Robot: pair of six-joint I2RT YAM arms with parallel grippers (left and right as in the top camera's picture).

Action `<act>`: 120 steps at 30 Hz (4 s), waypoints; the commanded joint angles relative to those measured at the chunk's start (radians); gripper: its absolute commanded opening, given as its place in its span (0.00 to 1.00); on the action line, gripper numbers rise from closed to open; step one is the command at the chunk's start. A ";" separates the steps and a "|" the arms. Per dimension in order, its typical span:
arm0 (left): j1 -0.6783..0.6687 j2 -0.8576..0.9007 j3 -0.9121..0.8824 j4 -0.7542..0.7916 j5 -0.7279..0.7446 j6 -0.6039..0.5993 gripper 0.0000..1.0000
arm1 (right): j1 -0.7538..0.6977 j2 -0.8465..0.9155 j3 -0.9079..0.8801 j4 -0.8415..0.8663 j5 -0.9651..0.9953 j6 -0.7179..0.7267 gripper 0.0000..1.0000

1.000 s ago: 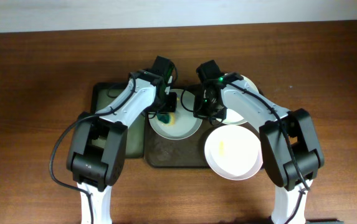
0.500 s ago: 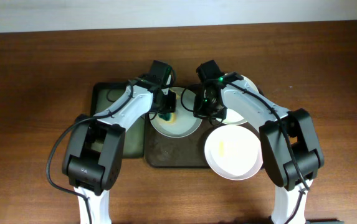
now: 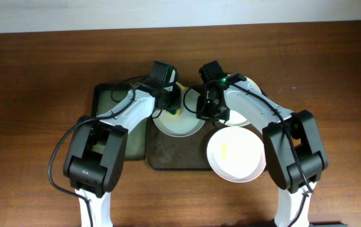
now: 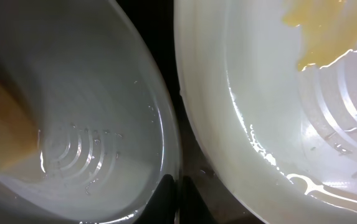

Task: Clean dirty plates on tray and stack at the side
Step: 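Scrub the pale blue plate with the sponge while right gripper holds rim, then withdraw the sponge left and lift the pale blue plate with right gripper, then carry the pale blue plate with the right gripper toward the right side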

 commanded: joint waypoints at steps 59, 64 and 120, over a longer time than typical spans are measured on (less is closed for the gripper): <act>0.287 -0.668 -0.050 -0.653 -0.338 -0.104 0.00 | 0.008 -0.080 0.153 -0.131 -0.066 -0.018 0.04; 0.287 -0.668 -0.050 -0.654 -0.336 -0.103 0.00 | 0.011 -0.083 0.297 -0.243 -0.061 -0.018 0.04; 0.293 -0.668 -0.050 -0.692 -0.434 -0.105 0.00 | 0.528 -0.077 0.331 0.626 1.075 -0.834 0.04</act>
